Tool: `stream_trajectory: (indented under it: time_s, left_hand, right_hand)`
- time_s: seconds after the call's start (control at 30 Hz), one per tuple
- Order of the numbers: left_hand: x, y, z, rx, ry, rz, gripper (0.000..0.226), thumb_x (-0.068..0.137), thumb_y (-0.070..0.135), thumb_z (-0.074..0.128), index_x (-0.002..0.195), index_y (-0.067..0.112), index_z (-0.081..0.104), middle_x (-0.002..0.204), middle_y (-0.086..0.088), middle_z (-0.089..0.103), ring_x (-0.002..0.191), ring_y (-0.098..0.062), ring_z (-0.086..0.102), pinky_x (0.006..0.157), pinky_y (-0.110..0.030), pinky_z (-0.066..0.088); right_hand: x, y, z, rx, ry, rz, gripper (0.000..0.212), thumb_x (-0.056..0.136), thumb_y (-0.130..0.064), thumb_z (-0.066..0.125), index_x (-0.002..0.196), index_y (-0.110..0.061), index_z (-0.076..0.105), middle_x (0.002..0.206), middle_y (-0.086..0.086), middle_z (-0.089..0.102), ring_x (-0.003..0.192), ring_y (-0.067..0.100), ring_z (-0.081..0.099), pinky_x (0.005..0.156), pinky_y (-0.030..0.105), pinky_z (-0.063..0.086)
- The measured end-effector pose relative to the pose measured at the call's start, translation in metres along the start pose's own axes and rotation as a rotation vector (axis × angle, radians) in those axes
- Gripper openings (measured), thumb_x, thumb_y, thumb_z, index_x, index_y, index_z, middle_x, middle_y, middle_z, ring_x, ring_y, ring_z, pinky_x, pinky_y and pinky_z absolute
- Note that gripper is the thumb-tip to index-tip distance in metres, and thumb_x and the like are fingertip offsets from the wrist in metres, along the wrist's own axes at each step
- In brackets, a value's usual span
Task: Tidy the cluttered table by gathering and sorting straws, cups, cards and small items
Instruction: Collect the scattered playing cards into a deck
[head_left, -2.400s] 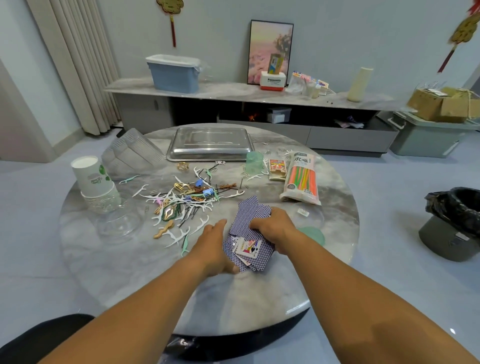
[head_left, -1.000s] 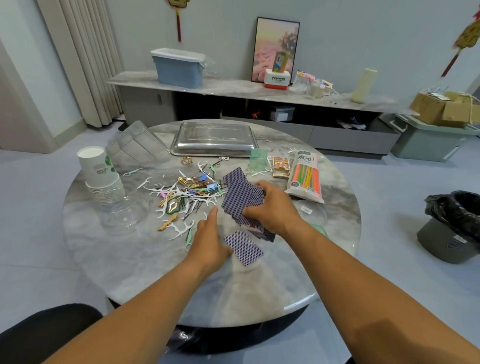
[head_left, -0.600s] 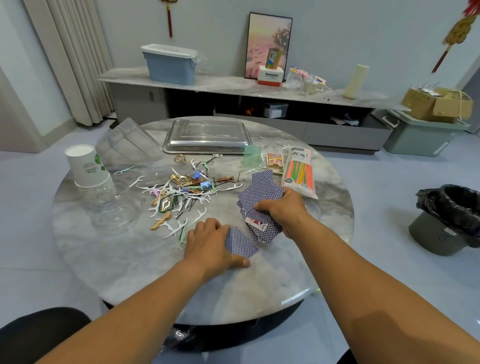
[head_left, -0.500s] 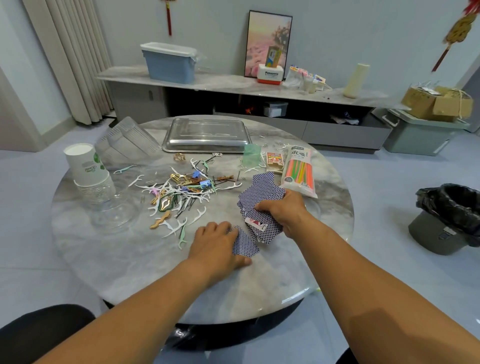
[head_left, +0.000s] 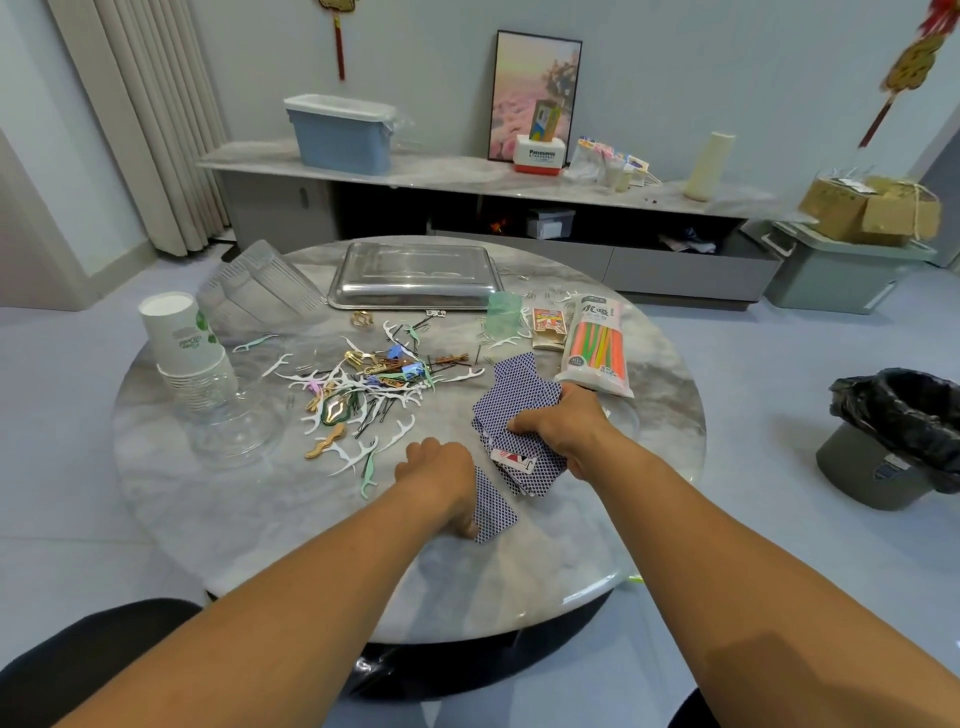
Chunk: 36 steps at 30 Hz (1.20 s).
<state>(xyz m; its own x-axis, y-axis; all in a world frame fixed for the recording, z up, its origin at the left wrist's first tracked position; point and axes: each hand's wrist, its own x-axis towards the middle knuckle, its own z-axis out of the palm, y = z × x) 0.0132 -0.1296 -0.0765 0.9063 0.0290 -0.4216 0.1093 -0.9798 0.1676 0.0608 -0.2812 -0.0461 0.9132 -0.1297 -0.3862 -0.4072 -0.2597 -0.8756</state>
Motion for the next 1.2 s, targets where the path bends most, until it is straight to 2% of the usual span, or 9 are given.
stream_trajectory:
  time_s: [0.13, 0.27, 0.53, 0.73, 0.8, 0.9, 1.0, 1.1, 1.2]
  left_hand:
    - [-0.006, 0.007, 0.007, -0.015, -0.001, 0.024, 0.076, 0.074, 0.032, 0.089, 0.137, 0.013, 0.050, 0.137, -0.012, 0.039, 0.132, -0.033, 0.039, 0.104, -0.043, 0.044]
    - [-0.015, 0.018, 0.011, -0.041, 0.052, 0.037, 0.083, 0.069, 0.046, 0.090, 0.134, 0.014, 0.049, 0.135, -0.010, 0.039, 0.130, -0.032, 0.038, 0.100, -0.043, 0.042]
    - [-0.010, 0.026, 0.004, -0.046, -0.016, -0.092, 0.077, 0.071, 0.041, 0.090, 0.133, 0.011, 0.054, 0.136, -0.011, 0.055, 0.129, -0.034, 0.048, 0.103, -0.040, 0.044]
    - [-0.017, 0.007, 0.000, -0.141, -0.060, -0.044, 0.083, 0.066, 0.050, 0.091, 0.126, 0.006, 0.054, 0.127, -0.015, 0.057, 0.117, -0.028, 0.057, 0.091, -0.034, 0.051]
    - [-0.017, -0.008, 0.004, -0.373, -0.006, -0.033, 0.058, 0.076, 0.038, 0.088, 0.115, 0.008, 0.058, 0.118, -0.013, 0.058, 0.101, -0.023, 0.058, 0.082, -0.033, 0.050]
    - [-0.017, -0.027, 0.006, -1.161, 0.005, -0.043, 0.016, 0.093, 0.003, 0.069, 0.107, 0.003, 0.061, 0.114, -0.017, 0.068, 0.083, -0.020, 0.067, 0.071, -0.036, 0.062]
    - [-0.014, -0.043, 0.005, -1.628, -0.238, 0.120, 0.042, 0.094, -0.017, 0.049, 0.127, 0.008, 0.059, 0.120, -0.013, 0.072, 0.104, -0.026, 0.073, 0.084, -0.034, 0.059]
    - [-0.013, -0.051, 0.008, -1.634, -0.406, 0.307, 0.069, 0.076, -0.021, 0.056, 0.132, 0.018, 0.056, 0.126, -0.009, 0.070, 0.114, -0.023, 0.067, 0.093, -0.036, 0.049]
    - [-0.012, -0.049, 0.017, -1.541, -0.269, 0.336, 0.065, 0.071, -0.006, 0.084, 0.129, 0.012, 0.060, 0.120, -0.013, 0.072, 0.108, -0.025, 0.070, 0.087, -0.032, 0.056]
  right_hand:
    - [-0.002, -0.001, -0.001, -0.005, -0.017, 0.000, 0.055, 0.068, -0.001, 0.089, 0.113, -0.011, 0.058, 0.097, 0.012, 0.071, 0.061, 0.025, 0.074, 0.050, 0.033, 0.059]
    - [-0.003, -0.003, -0.005, 0.001, -0.022, -0.003, 0.046, 0.070, 0.001, 0.088, 0.100, -0.014, 0.056, 0.093, 0.012, 0.069, 0.047, 0.018, 0.070, 0.042, 0.027, 0.053]
    - [-0.007, -0.001, -0.013, 0.023, -0.004, -0.056, 0.047, 0.069, 0.002, 0.088, 0.104, -0.011, 0.060, 0.098, 0.013, 0.072, 0.079, 0.033, 0.074, 0.067, 0.047, 0.064]
    - [-0.016, -0.005, -0.021, 0.041, -0.098, -0.054, 0.056, 0.070, -0.001, 0.089, 0.117, -0.006, 0.060, 0.102, 0.016, 0.073, 0.075, 0.031, 0.076, 0.057, 0.036, 0.061]
    - [-0.019, -0.005, -0.024, 0.028, -0.190, -0.071, 0.054, 0.070, -0.001, 0.089, 0.118, -0.004, 0.062, 0.101, 0.016, 0.075, 0.077, 0.030, 0.077, 0.062, 0.038, 0.063]
    - [-0.023, -0.001, -0.025, -0.028, -0.319, -0.136, 0.049, 0.072, -0.002, 0.088, 0.115, -0.005, 0.064, 0.101, 0.013, 0.077, 0.086, 0.029, 0.077, 0.075, 0.043, 0.064]
    - [-0.026, 0.003, -0.022, -0.096, -0.400, -0.242, 0.044, 0.075, -0.001, 0.086, 0.114, -0.009, 0.067, 0.098, 0.007, 0.078, 0.086, 0.026, 0.077, 0.074, 0.040, 0.064]
    - [-0.026, 0.008, -0.016, -0.171, -0.429, -0.339, 0.045, 0.076, 0.002, 0.084, 0.115, -0.014, 0.068, 0.100, 0.007, 0.077, 0.088, 0.024, 0.076, 0.076, 0.039, 0.063]
    - [-0.027, 0.014, -0.006, -0.402, -0.394, -0.515, 0.048, 0.074, 0.000, 0.085, 0.116, -0.018, 0.069, 0.102, 0.003, 0.073, 0.092, 0.019, 0.071, 0.084, 0.038, 0.061]
